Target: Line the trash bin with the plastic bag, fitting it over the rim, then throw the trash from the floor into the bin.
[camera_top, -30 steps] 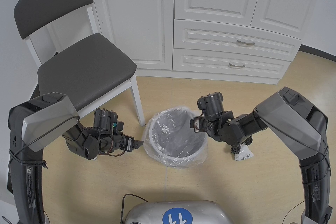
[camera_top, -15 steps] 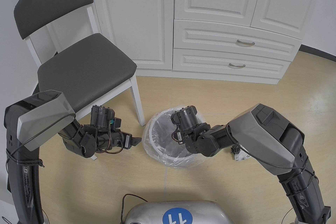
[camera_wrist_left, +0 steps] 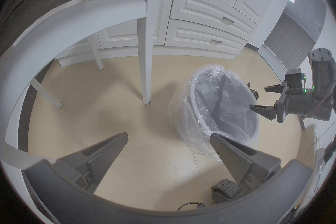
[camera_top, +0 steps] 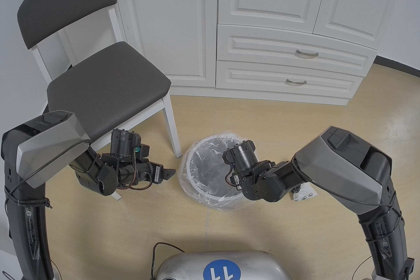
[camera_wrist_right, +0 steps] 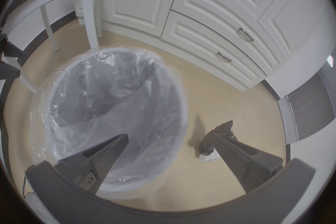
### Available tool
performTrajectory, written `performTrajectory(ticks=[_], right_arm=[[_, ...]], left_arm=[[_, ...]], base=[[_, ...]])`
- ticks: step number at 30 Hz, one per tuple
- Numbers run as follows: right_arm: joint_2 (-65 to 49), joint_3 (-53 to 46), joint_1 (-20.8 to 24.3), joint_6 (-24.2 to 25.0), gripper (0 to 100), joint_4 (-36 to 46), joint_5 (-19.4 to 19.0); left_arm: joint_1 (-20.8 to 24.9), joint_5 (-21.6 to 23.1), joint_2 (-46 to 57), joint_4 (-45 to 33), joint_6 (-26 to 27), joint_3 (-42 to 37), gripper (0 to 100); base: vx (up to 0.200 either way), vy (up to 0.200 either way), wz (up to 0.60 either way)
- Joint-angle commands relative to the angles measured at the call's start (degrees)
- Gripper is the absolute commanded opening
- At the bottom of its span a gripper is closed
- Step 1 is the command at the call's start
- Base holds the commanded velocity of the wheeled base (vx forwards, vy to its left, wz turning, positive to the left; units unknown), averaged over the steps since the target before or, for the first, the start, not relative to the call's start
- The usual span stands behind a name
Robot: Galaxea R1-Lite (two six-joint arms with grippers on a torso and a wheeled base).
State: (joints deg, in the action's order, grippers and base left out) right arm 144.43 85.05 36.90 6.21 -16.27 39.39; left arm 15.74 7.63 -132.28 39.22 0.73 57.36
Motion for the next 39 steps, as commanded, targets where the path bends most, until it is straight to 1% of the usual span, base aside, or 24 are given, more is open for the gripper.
performTrajectory(ticks=[1, 4, 6, 8, 9, 10, 13, 14, 15, 17, 18, 19, 21, 24, 27, 29, 34, 39], right_arm=[[-3.55, -4.46, -1.39, 2.06, 100, -2.8, -0.45], [-3.55, -6.48, -1.74, 3.46, 100, -6.31, -2.12], [-3.63, -8.41, -2.1, 4.34, 100, -8.69, -3.88], [-3.63, -8.85, -2.18, 4.69, 100, -9.48, -4.23], [-3.55, -9.73, -2.36, 6.01, 100, -11.06, -4.76], [-3.63, -9.82, -2.45, 6.28, 100, -11.24, -4.85], [-3.72, -10.79, -2.98, 9.79, 100, -12.99, -7.22], [-3.72, -10.79, -2.98, 9.79, 100, -12.99, -7.22], [-4.25, -11.58, -3.41, 11.99, 100, -13.61, -8.45], [-5.22, -12.72, -3.41, 14.1, 100, -14.22, -9.59], [-5.22, -12.72, -3.41, 14.1, 100, -14.22, -9.59], [-6.09, -14.3, -3.41, 15.5, 100, -14.4, -10.47], [-6.71, -16.67, -3.41, 16.47, 100, -15.54, -10.47], [-6.62, -19.66, -3.41, 18.49, 100, -22.57, -10.82], [-4.95, -21.33, -3.41, 18.84, 100, -28.99, -11.7], [-4.69, -21.86, -3.41, 18.84, 100, -29.6, -12.32], [-4.86, -21.33, -5.17, 19.02, 100, -29.6, -14.43], [-2.23, -20.54, -4.82, 19.11, 100, -30.4, -15.39]], left_arm=[[-0.18, 0.02, 0.8, 0.07, -0.12, -0.05, 100], [-0.27, 0.02, 1.06, 0.07, -0.2, -0.14, 100], [-0.27, 0.02, 1.06, 0.07, -0.2, -0.14, 100], [-0.27, 0.02, 1.06, 0.07, -0.2, -0.05, 100], [-0.27, 0.02, 1.06, 0.07, -0.2, -0.05, 100], [-0.27, 0.02, 1.06, 0.07, -0.2, -0.05, 100], [-0.27, 0.02, 1.24, 0.07, -0.2, -0.14, 100], [-0.27, 0.02, 1.24, 0.07, -0.2, -0.14, 100], [-0.27, 0.02, 1.5, 0.07, -0.38, -0.23, 100], [-0.27, 0.1, 1.94, 0.16, -0.38, -0.67, 100], [-0.27, 0.1, 1.94, 0.16, -0.38, -0.67, 100], [-0.18, 0.1, 2.11, 0.16, -0.38, -0.76, 100], [-0.01, 0.1, 2.2, 0.16, -0.29, -0.67, 100], [0.17, 0.1, 2.47, 0.16, -0.38, -0.84, 100], [0.35, 0.1, 2.47, 0.16, -0.47, -0.84, 100], [0.43, 0.1, 2.38, 0.16, -0.38, -0.84, 100], [0.7, 0.1, 2.29, 0.25, -0.38, -1.28, 100], [0.79, 0.1, 2.2, 0.25, -0.12, -1.37, 100]], base=[[0.0, 0.0, 0.0], [0.0, 0.0, 0.0], [0.0, 0.0, 0.0], [0.0, 0.0, 0.0], [0.0, 0.0, 0.0], [0.0, 0.0, 0.0], [0.0, 0.0, 0.0], [0.0, 0.0, 0.0], [0.0, 0.0, 0.0], [0.0, 0.0, 0.0], [0.0, 0.0, 0.0], [0.0, 0.0, 0.0], [0.0, 0.0, 0.0], [0.0, 0.0, 0.0], [0.0, 0.0, 0.0], [0.0, 0.0, 0.0], [0.0, 0.0, 0.0], [0.0, 0.0, 0.0]])
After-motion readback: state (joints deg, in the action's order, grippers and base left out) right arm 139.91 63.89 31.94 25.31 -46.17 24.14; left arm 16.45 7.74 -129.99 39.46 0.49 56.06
